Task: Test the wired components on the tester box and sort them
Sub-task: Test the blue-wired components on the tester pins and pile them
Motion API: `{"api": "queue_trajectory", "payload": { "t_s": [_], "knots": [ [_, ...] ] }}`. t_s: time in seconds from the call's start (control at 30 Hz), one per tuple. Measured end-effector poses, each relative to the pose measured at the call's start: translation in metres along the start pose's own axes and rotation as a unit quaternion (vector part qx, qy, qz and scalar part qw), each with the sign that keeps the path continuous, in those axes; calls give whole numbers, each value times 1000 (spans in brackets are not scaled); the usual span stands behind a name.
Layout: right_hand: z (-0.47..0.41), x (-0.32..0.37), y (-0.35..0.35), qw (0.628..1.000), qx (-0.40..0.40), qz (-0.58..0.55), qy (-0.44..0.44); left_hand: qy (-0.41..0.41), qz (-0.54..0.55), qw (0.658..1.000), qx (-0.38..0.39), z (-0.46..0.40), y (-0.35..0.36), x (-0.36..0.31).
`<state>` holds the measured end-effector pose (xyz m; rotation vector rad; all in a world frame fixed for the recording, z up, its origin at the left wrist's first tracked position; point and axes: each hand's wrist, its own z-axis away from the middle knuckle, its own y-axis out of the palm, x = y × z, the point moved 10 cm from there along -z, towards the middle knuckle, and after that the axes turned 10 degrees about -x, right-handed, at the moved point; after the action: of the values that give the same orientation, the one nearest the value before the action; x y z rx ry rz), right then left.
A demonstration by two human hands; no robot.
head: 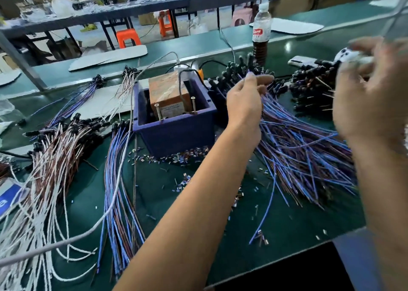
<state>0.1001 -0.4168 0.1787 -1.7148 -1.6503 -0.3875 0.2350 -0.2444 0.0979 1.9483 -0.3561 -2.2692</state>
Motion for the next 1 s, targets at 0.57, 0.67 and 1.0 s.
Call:
{"api": "queue_trajectory", "payload": {
  "t_s": [0.57, 0.67, 1.0],
  "knots": [
    [34, -2, 51, 964, 260, 25, -42, 49, -47, 994, -86, -53, 4, -30],
    [50, -14, 72, 957, 254, 128, -63, 2, -86, 993, -80, -63, 5, -7],
    [61, -7, 76, 950, 191, 221, -107, 113, -179, 976, 46, -14, -3, 9]
  ]
}}
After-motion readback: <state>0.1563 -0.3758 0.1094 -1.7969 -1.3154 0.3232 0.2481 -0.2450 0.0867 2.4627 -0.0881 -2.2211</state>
